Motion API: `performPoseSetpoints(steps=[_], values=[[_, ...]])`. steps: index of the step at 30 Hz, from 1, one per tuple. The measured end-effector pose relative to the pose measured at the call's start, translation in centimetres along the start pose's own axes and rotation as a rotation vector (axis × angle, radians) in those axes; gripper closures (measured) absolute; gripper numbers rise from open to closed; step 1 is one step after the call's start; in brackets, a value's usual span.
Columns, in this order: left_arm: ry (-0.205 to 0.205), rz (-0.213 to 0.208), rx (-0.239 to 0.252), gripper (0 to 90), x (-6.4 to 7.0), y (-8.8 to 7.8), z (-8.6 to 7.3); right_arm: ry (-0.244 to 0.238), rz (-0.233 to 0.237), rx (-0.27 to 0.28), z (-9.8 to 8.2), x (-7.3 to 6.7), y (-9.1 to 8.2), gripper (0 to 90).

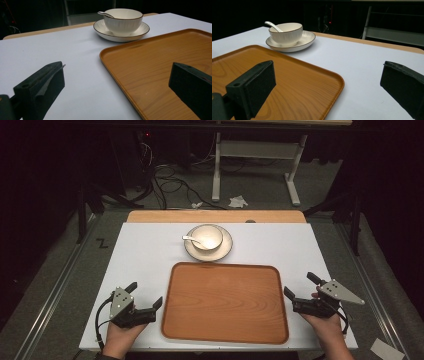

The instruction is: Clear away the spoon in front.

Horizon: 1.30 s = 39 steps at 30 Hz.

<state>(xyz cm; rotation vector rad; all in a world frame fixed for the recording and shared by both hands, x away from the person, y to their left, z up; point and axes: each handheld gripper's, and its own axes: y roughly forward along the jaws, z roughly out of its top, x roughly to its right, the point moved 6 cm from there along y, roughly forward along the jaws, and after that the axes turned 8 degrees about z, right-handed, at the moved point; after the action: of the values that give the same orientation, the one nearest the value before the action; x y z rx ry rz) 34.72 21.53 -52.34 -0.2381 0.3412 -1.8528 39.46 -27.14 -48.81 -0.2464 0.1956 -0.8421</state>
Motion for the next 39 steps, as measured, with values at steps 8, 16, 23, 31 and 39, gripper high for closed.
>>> performPoseSetpoints(steps=[8, 16, 23, 31, 39], values=[[-0.007, -0.020, 0.028, 1.1, 0.0, -0.3, 0.1, -0.033, 0.013, 0.028, 0.4, -0.5, -0.1, 0.7], [-0.009, -0.019, 0.043, 1.1, 0.0, -0.4, 0.3, -0.024, -0.008, 0.027, 0.2, -0.1, 0.0, 1.7], [-0.033, -0.025, 0.038, 1.1, -0.1, -0.3, 0.4, -0.019, -0.018, 0.015, -0.1, -0.1, -0.2, 3.7], [-0.060, -0.007, -0.003, 1.1, 0.2, 0.5, -0.1, -0.010, -0.031, 0.035, 0.1, 0.3, -1.1, 22.4], [-0.057, 0.001, -0.015, 5.9, 0.6, 0.3, 0.1, -0.006, -0.039, -0.006, -0.3, 1.5, 0.3, 32.6]])
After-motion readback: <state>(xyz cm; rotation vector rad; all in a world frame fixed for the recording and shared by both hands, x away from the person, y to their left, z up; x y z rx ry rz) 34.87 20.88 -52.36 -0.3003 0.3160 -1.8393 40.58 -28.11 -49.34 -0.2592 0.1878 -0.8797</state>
